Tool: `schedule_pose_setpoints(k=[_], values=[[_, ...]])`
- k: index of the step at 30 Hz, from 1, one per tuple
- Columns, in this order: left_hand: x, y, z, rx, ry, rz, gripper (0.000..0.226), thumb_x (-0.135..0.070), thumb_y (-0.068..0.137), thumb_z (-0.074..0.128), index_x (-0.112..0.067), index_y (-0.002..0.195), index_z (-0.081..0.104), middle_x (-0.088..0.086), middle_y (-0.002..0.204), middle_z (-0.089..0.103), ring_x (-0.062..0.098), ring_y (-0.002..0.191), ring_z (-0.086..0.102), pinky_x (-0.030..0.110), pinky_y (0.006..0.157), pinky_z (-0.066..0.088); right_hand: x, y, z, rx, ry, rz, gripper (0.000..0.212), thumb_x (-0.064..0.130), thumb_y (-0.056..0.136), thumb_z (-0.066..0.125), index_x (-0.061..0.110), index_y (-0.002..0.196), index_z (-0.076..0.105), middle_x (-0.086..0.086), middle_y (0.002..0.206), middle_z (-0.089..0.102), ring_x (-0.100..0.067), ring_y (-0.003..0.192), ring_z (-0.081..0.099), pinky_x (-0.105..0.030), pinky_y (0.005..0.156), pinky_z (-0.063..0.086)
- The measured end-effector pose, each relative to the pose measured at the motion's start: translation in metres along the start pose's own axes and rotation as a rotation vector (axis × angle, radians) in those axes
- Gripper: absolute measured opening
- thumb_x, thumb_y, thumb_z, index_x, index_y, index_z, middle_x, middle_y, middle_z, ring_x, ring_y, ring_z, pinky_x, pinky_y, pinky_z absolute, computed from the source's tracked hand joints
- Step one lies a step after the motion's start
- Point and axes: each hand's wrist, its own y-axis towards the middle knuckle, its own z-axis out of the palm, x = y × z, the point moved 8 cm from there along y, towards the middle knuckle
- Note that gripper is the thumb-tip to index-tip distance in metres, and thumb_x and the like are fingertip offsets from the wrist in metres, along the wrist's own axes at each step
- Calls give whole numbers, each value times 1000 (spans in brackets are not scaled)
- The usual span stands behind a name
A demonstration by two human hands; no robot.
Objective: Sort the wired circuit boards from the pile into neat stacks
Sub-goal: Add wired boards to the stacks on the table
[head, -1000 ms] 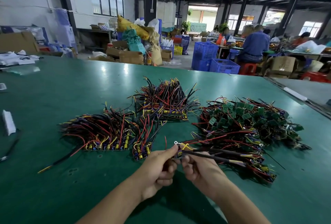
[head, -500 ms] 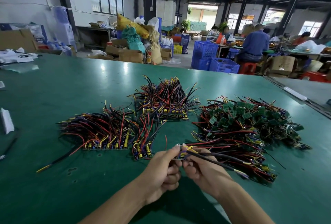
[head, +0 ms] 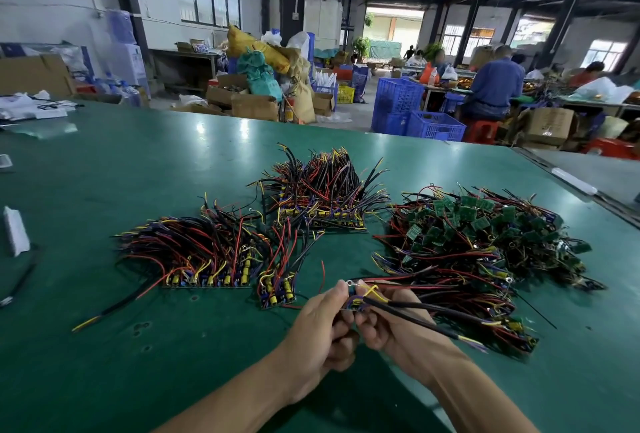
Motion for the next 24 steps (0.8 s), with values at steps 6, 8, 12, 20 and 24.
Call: schedule_pose_setpoints(k=[6,8,12,20,24], values=[[-1,-1,4,53,50,35,49,-56,84,43,-8,74,46,13,63,55,10,38,25,17,42,17,7,-6,6,97,-65,-102,25,29,76,67,12,59,72,-9,54,61,-13,35,50,-20,34,39],[0,0,3,44,46,35,49,-57,83,44,-9,74,46,13,62,57,10,38,26,17,41,19,8,-8,6,121,-45,-123,24,25,79,65,10,64,73,-11,57,62,-14,37,51,-20,36,41],[-2,6,-8,-57,-38,30,47,-60,76,49,-16,62,57,9,59,62,12,40,42,13,41,24,13,-11,16,200,125,-160,21,18,86,56,-2,86,64,-13,68,63,-13,48,57,-24,43,51],[-14,8,-15,-66,-311,23,44,-53,83,48,-15,60,51,-3,50,34,6,34,22,15,33,20,17,-3,2,-33,94,-183,9,3,92,51,0,91,59,-18,78,67,-24,60,67,-28,48,56],[-28,10,-25,-41,-566,57,36,-43,88,44,-13,69,50,-4,53,30,4,35,17,15,28,17,10,0,-27,-253,-37,-82,32,-6,97,33,8,111,58,-10,83,74,-17,51,62,-25,43,46]])
